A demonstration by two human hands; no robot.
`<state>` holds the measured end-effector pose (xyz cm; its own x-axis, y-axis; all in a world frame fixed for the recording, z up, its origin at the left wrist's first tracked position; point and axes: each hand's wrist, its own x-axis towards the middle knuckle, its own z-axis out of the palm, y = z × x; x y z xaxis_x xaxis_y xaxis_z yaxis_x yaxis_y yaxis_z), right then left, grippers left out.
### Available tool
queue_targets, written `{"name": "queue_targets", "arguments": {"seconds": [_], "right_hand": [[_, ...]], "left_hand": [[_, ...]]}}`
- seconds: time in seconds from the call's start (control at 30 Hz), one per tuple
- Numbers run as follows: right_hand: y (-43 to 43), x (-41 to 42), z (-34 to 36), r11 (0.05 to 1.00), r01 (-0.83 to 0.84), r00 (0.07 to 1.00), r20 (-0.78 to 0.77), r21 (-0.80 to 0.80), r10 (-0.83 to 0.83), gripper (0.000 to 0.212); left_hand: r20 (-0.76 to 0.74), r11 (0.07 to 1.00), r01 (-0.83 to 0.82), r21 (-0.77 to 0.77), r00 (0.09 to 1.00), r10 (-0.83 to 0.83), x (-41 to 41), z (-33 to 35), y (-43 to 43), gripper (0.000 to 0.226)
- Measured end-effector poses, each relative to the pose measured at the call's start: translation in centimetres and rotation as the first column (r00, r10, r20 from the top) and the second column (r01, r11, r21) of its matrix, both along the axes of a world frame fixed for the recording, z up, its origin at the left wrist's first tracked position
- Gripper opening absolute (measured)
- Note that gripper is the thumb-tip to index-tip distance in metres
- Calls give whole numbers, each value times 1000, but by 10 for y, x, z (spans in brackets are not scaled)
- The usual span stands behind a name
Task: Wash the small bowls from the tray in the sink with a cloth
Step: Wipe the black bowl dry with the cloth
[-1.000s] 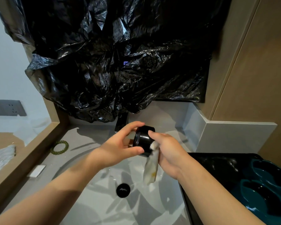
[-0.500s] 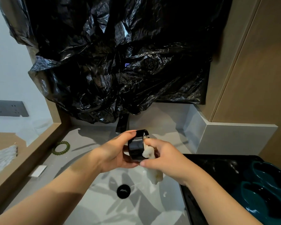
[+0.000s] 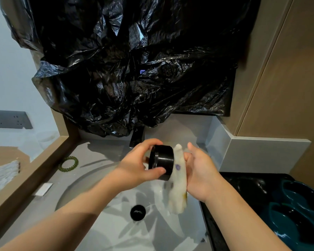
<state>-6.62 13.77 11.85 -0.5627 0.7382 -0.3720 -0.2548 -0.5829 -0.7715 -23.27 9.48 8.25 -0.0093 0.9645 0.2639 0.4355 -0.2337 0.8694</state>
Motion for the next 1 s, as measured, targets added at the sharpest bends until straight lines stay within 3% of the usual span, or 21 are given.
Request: {"name": "queue_targets", "arguments": {"seconds": [0.07,0.17,0.23,0.3,0.37,0.4,0.47,0.53,0.57,0.6,0.67,0.73,0.8,0.9,0.97,1.0], "right_hand": [[-6,-3,-1,994,8,1000,-27,112,-5,42],[-14,-9,-13,949,-10,1000,6,315,9,33],[-20,-8,-20,864,-98,987,163,495,19,31],[-24,-7,-23,765,-193,948,317,614,-15,28],[-25,-4,-24,712,-230,916,396,663,-72,27],[-26,-3,-23,710,-233,907,413,664,-89,28],[-24,-1,-21,777,-174,922,377,606,-88,30],[-18,-1,-16,876,-49,954,283,480,-102,30],[-15,-2,-12,918,13,962,244,396,-119,29],[-12,-3,-9,949,66,966,218,307,-138,28],[-8,-4,-5,967,97,966,213,235,-148,29],[-4,-3,-4,958,105,959,226,268,-168,28],[-3,-2,-6,942,128,957,211,311,-200,26],[-6,-2,-10,816,25,886,365,577,-286,29],[-13,-4,-14,708,-80,848,421,702,-322,30],[-15,-3,-15,705,-95,844,432,703,-317,30]], "left_hand": [[236,996,-42,-78,970,59,4,-3,1,43],[423,976,-114,-186,887,184,11,-2,-1,25],[548,958,-81,-276,805,226,13,1,-1,14],[630,924,-14,-383,727,273,12,3,-2,18],[620,918,-20,-395,732,282,15,1,-3,14],[584,935,-58,-349,767,266,16,-2,-3,10],[472,982,-109,-151,865,168,15,-9,-3,26],[142,987,-126,97,984,111,12,-13,-1,51],[-121,968,-119,220,981,148,11,-14,1,59],[-351,936,-85,343,912,211,9,-17,4,63],[-521,883,-3,469,807,280,6,-22,9,67],[-412,950,-4,312,900,140,6,-18,6,74],[-79,999,9,44,997,-6,10,-8,1,72],[311,961,10,-278,947,80,17,6,2,34],[454,904,82,-420,881,131,15,9,3,34],[507,886,132,-445,852,128,15,9,1,32]]}}
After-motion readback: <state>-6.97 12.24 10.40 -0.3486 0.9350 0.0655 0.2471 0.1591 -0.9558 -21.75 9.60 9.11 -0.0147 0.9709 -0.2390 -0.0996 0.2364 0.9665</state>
